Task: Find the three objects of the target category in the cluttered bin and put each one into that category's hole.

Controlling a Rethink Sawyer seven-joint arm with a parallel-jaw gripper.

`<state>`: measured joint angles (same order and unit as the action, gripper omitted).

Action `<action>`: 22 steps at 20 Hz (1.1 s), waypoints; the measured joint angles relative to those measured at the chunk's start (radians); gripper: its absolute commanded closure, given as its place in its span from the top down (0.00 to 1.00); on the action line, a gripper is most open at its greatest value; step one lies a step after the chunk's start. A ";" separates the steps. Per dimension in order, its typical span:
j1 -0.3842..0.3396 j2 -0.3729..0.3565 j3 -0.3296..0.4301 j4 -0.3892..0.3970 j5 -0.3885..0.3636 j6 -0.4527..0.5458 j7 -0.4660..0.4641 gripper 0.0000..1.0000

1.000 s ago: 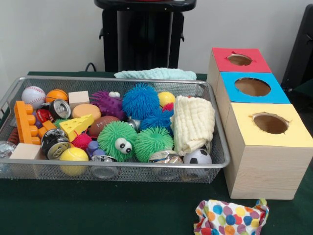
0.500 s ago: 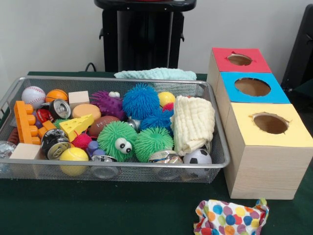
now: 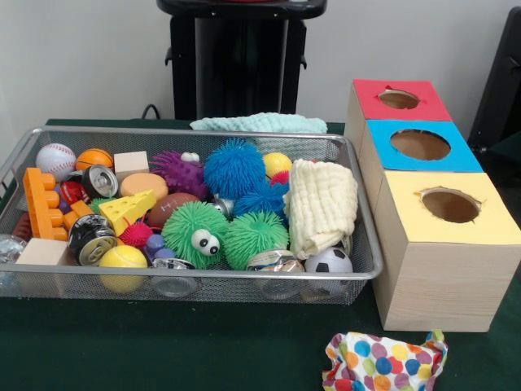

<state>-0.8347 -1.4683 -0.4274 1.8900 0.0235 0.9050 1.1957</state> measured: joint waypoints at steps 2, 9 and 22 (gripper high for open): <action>-0.038 0.004 0.018 0.030 0.005 -0.059 -0.015 1.00; -0.168 0.027 0.099 0.130 0.013 -0.220 -0.120 1.00; -0.340 0.087 0.229 0.285 -0.022 -0.414 -0.183 1.00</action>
<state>-1.1748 -1.3816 -0.1989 2.1746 0.0019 0.4913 1.0122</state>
